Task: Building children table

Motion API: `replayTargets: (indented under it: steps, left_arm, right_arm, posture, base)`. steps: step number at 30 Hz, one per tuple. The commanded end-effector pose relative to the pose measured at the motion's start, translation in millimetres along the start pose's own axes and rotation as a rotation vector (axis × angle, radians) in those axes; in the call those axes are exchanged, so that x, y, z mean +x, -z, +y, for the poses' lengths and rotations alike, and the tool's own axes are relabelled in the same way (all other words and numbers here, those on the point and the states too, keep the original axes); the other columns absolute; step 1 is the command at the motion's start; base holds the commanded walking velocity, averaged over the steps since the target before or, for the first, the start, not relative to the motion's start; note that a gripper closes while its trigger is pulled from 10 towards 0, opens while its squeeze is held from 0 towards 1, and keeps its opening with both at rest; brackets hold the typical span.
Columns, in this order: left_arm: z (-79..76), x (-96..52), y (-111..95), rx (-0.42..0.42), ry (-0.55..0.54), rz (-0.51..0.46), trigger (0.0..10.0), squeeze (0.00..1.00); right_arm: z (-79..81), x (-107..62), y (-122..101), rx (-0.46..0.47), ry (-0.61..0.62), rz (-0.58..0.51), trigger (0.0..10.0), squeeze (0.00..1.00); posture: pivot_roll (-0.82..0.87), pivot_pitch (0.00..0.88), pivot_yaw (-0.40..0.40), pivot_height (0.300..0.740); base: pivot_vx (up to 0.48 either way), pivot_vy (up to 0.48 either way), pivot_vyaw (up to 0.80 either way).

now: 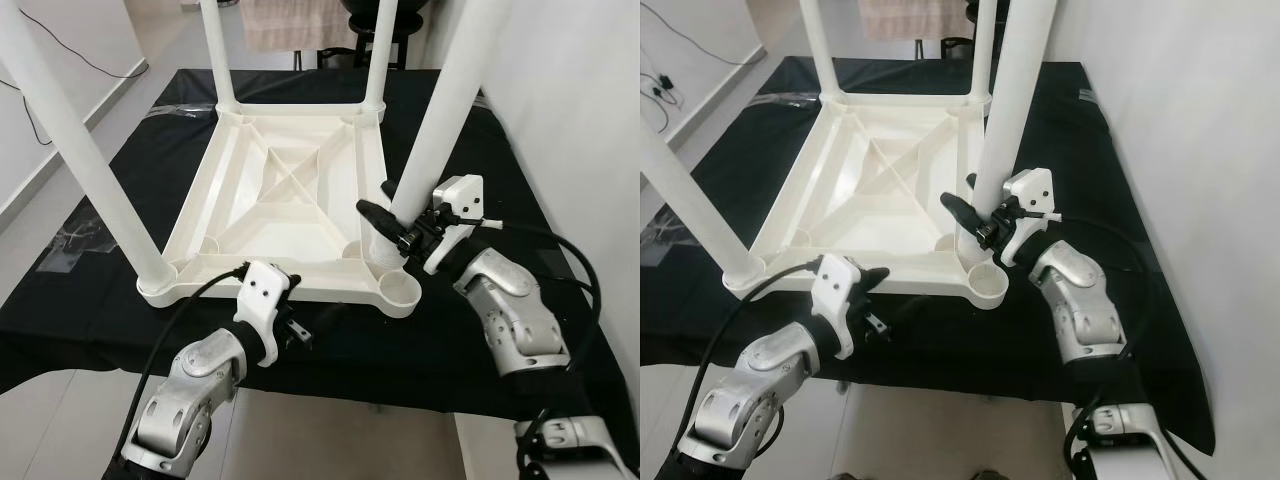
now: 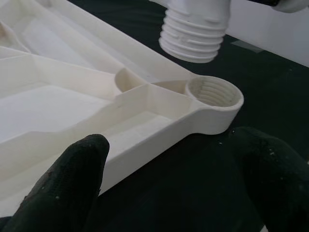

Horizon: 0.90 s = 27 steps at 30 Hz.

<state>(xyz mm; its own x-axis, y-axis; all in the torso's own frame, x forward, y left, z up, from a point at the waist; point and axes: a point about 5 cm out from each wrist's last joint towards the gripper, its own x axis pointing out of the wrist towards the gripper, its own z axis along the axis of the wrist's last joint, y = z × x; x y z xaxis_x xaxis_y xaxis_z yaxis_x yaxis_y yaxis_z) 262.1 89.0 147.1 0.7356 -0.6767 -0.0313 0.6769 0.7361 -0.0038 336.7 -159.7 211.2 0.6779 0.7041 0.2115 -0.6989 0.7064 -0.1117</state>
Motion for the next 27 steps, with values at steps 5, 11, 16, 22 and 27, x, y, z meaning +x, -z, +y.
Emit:
replayTargets:
  steps: [5, 11, 16, 22, 27]
  left_arm:
    - [-5.1, -6.8, -0.5, 0.028, 0.026, 0.012, 10.0, 0.00]
    - [-4.6, -14.9, -3.0, 0.030, 0.034, 0.010, 10.0, 0.00]
    - [-8.6, -18.8, -3.9, 0.044, 0.053, 0.014, 10.0, 0.00]
    - [-20.1, -26.6, -4.0, 0.047, 0.088, 0.033, 10.0, 0.00]
    - [-25.1, -31.6, -3.9, 0.061, 0.103, 0.042, 10.0, 0.00]
  right_arm:
    - [-5.2, 8.7, -10.6, 0.006, -0.109, -0.032, 10.0, 0.00]
    - [-1.0, 19.9, -18.2, -0.002, -0.306, -0.011, 10.0, 0.00]
    - [3.1, 21.1, -19.4, 0.002, -0.411, 0.004, 10.0, 0.00]
    - [-0.2, 20.5, -22.2, -0.004, -0.522, 0.052, 10.0, 0.00]
    - [-13.0, 9.2, -26.3, -0.008, -0.522, 0.068, 10.0, 0.00]
  posture:
    - [0.01, 0.190, 0.025, 0.740]
    - [0.05, 0.234, 0.029, 0.740]
    - [0.07, 0.259, 0.022, 0.740]
    - [0.09, 0.314, 0.023, 0.740]
    - [0.10, 0.325, 0.023, 0.740]
  base:
    - [0.000, 0.000, 0.00]
    - [0.000, 0.000, 0.00]
    - [0.000, 0.000, 0.00]
    - [0.000, 0.000, 0.00]
    - [0.000, 0.000, 0.00]
